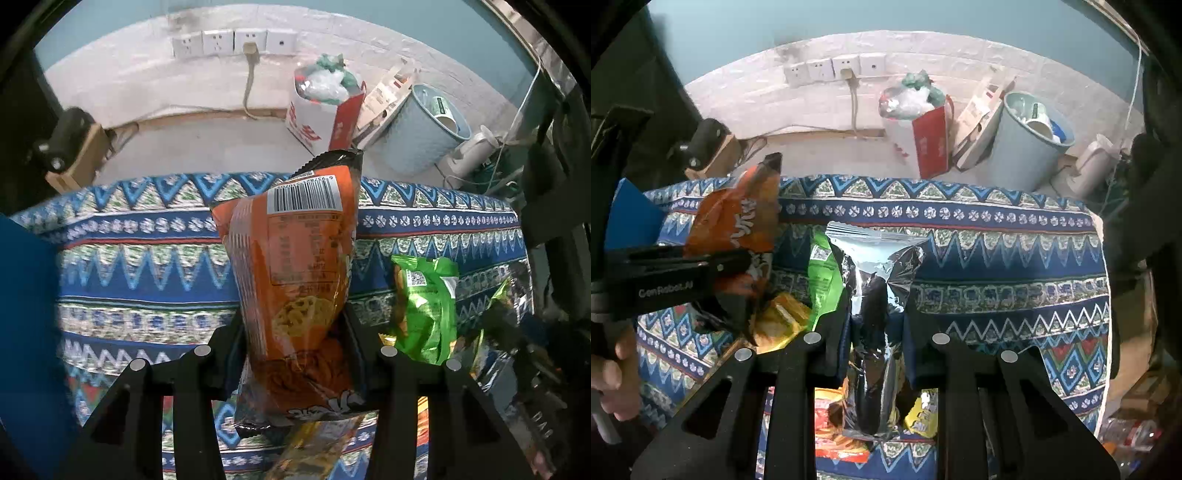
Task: Organize snacks
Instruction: 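Lift and carry the orange bag and silver packet over the cardboard box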
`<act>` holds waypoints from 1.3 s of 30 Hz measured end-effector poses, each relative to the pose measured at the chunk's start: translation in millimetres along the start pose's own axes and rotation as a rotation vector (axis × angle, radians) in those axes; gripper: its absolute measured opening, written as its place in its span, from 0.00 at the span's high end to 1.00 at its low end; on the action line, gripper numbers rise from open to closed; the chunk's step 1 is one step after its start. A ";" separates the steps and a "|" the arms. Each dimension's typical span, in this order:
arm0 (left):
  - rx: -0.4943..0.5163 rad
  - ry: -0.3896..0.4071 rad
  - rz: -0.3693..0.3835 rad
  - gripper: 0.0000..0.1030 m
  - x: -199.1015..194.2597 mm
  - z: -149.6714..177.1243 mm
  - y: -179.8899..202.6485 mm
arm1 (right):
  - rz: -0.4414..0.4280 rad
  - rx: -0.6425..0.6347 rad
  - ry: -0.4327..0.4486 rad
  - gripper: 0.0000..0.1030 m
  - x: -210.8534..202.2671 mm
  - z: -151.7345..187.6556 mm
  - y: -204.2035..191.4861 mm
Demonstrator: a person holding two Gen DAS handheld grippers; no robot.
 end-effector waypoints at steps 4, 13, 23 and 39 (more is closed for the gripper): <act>0.020 0.047 -0.036 0.54 -13.2 2.1 -7.1 | -0.005 -0.008 0.017 0.80 -7.4 0.9 -6.0; 0.055 0.123 -0.095 0.54 -46.7 14.1 -25.3 | -0.010 -0.025 0.049 0.80 -21.4 -1.3 -18.6; 0.081 0.226 -0.160 0.54 -85.1 29.9 -56.3 | -0.029 -0.080 0.082 0.80 -38.4 -5.8 -48.5; 0.067 0.305 -0.201 0.54 -124.8 51.9 -103.8 | -0.086 -0.192 0.118 0.80 -53.4 -20.9 -123.2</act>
Point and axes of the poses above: each gripper's, at about its wrist camera, not at the fingertips, and x roughly the way its jaws point, y to its right, z to its underside, the point moved 3 cm from there along x, roughly the way its jaws point, and after that the axes turned 15 degrees about -z, right-handed, at the moved point
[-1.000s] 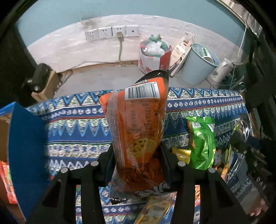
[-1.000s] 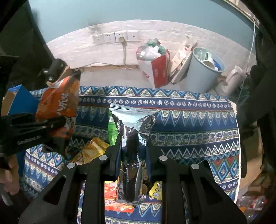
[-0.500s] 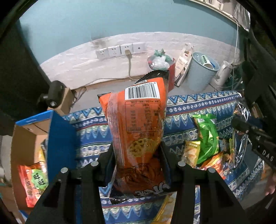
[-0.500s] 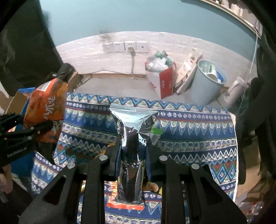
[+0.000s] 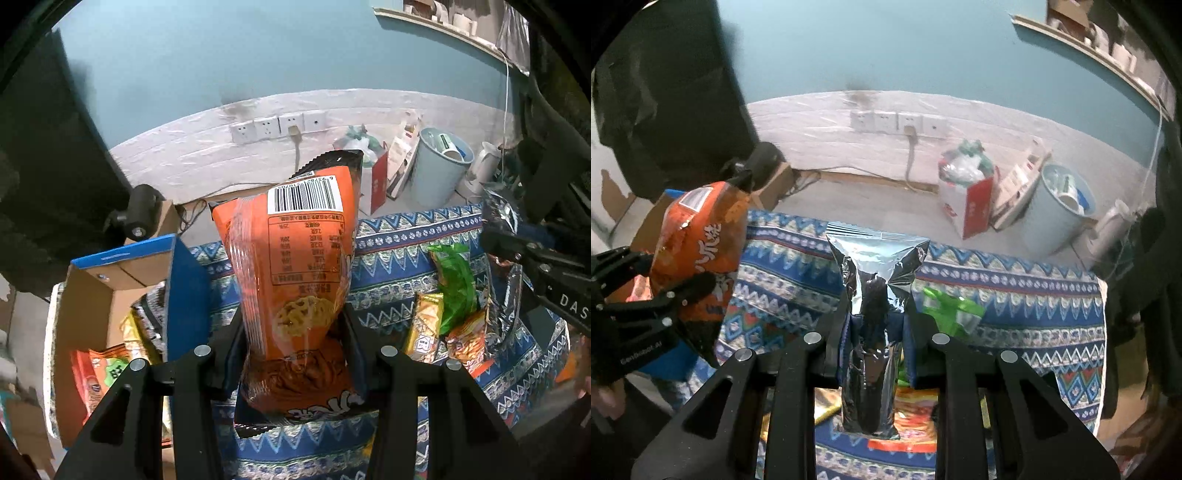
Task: Organize snacks
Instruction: 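Lift and carry the orange bag and silver packet over the cardboard box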
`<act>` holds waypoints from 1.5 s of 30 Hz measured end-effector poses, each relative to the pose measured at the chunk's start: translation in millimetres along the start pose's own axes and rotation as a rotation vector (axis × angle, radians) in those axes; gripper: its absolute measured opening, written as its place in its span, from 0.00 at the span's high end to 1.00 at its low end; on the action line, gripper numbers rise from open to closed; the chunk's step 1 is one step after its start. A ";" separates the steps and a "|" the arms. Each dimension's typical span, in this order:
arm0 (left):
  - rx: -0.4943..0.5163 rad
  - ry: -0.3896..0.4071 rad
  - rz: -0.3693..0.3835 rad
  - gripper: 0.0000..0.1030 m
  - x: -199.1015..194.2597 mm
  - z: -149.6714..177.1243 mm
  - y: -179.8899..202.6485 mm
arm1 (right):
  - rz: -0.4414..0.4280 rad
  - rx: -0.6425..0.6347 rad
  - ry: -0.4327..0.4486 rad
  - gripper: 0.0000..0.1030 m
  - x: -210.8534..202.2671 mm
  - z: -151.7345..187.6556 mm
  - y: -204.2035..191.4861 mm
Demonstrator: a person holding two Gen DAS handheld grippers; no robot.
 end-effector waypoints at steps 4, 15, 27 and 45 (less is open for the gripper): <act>-0.021 0.010 -0.006 0.54 -6.3 1.4 -16.6 | -0.020 -0.033 0.001 0.80 4.4 -9.6 -22.2; -0.094 0.033 -0.053 0.54 -12.3 11.3 -72.1 | -0.084 -0.114 -0.011 0.80 25.9 -32.1 -77.1; -0.181 0.010 -0.103 0.54 -1.3 33.1 -132.2 | -0.149 -0.186 -0.034 0.80 57.9 -51.7 -137.8; -0.320 -0.060 -0.177 0.54 19.4 72.8 -217.4 | -0.256 -0.253 -0.073 0.80 102.8 -68.9 -218.1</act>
Point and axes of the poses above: each gripper's, at about its wrist camera, not at the fingertips, and x roughly the way its jaws point, y to its right, z to its underside, the point moved 3 cm from there along x, roughly the way its jaws point, and after that the axes turned 15 degrees about -z, right-handed, at the moved point
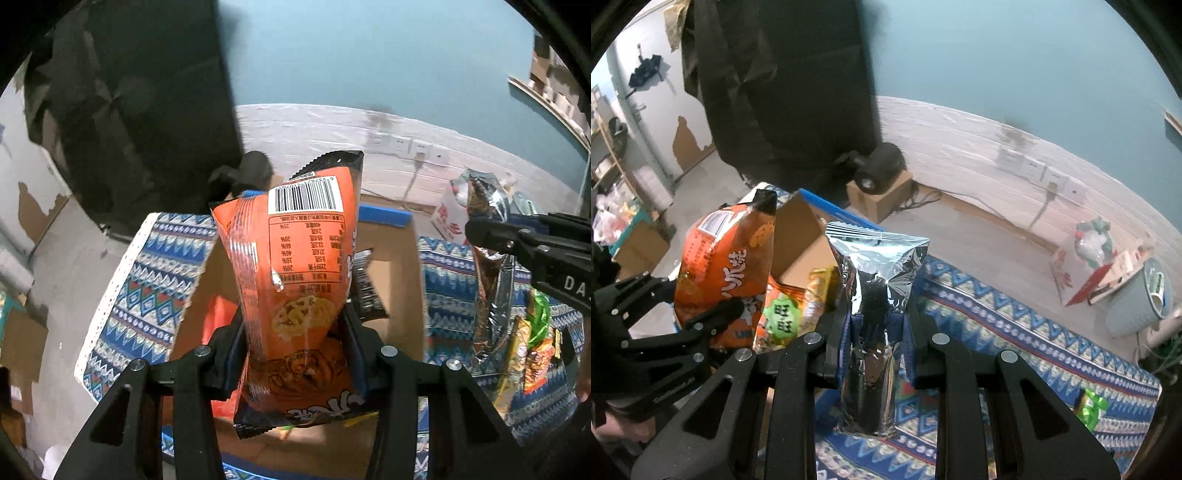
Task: Organize snacks
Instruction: 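Lift and carry the orange bag and silver packet over the cardboard box, then open both tools to release the bags into the box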
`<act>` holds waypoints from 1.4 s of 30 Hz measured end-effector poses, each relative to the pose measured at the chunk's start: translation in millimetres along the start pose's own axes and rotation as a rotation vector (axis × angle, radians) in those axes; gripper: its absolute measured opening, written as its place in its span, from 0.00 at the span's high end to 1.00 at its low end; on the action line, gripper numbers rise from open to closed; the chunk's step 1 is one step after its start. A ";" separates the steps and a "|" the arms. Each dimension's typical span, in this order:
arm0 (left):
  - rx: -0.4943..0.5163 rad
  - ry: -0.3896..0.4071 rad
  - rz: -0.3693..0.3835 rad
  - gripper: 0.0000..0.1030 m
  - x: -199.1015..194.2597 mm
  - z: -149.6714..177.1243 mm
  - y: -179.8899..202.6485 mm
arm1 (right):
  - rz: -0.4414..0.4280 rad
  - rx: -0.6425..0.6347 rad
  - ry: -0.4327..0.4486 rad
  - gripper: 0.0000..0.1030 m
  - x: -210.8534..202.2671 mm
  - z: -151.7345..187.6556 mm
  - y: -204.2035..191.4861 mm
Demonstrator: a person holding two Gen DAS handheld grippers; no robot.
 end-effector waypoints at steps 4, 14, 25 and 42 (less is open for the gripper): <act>-0.017 -0.028 -0.020 0.53 12.1 5.2 -14.1 | -0.026 -0.002 -0.011 0.80 14.7 -5.9 -11.2; -0.029 -0.120 -0.055 0.53 43.1 18.8 -34.4 | -0.062 -0.027 -0.045 0.80 45.5 -15.0 -39.0; -0.038 -0.139 -0.106 0.36 51.1 19.7 -49.6 | -0.085 -0.041 -0.115 0.80 82.6 -10.6 -53.2; -0.049 -0.143 -0.106 0.35 49.3 19.0 -55.2 | -0.109 -0.027 -0.225 0.70 115.2 10.8 -53.3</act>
Point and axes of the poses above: each gripper's, at about its wrist camera, not at the fingertips, and x roughly the way its jaws point, y to its right, z to its underside, the point moved 3 cm from there along x, roughly the way its jaws point, and after that the axes turned 15 degrees about -z, right-handed, at the moved point
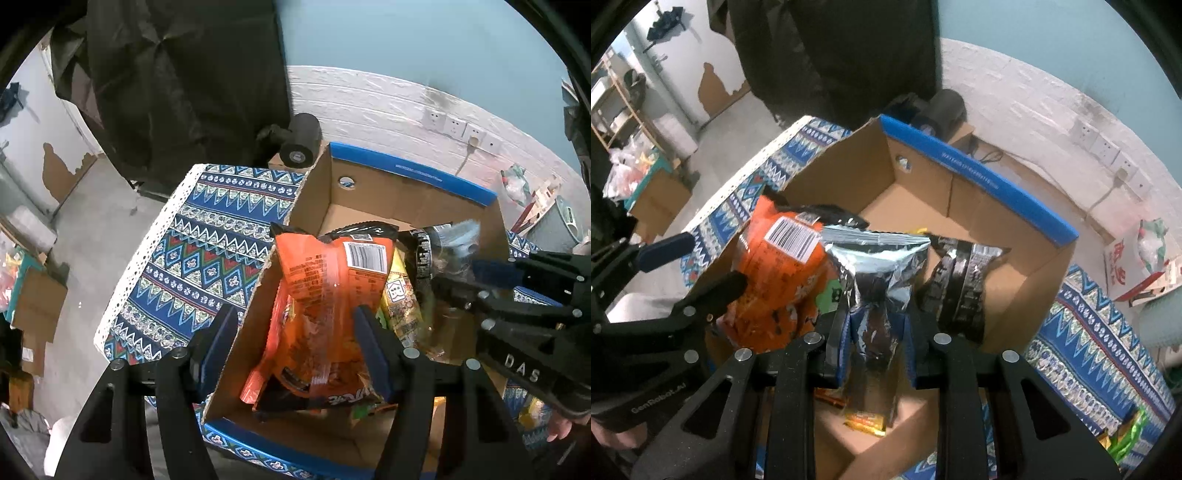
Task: Organize snacks
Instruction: 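Open both tools to release the bags into the box, then move both open tools from the box back over the snack pile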
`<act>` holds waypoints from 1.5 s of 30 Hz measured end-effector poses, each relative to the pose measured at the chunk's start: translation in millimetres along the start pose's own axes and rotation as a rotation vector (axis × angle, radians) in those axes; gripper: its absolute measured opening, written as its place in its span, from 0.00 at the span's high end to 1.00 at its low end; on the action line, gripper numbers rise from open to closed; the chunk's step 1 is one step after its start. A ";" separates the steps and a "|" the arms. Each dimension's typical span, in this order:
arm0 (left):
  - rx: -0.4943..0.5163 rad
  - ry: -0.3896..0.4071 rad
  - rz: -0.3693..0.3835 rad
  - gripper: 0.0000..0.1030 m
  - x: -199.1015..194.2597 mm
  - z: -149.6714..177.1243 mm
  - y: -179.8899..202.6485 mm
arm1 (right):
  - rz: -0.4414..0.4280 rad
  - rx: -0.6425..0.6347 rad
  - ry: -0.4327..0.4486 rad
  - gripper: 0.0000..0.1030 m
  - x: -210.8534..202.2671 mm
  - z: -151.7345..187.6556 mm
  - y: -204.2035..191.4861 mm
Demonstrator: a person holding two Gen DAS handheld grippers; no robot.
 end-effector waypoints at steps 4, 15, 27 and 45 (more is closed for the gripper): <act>0.004 0.001 0.006 0.35 -4.0 -0.7 3.1 | 0.011 -0.005 0.018 0.56 -8.0 1.2 -0.5; 0.055 0.044 0.023 0.31 -26.5 -4.4 28.9 | 0.061 0.033 0.083 0.37 -50.3 10.1 14.7; 0.136 0.062 0.080 0.31 -48.3 1.1 72.9 | 0.139 0.083 0.114 0.33 -99.4 43.4 44.5; 0.335 0.134 0.120 0.30 -95.9 27.4 157.9 | 0.230 0.183 0.120 0.29 -162.3 124.3 91.2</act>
Point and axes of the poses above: each gripper's, at about its wrist camera, not at the fingertips, and x roughly the way its jaws point, y to its right, z to its underside, the point moved 3 cm from there along x, roughly the way its jaws point, and after that the axes turned 15 degrees about -z, right-handed, at the moved point
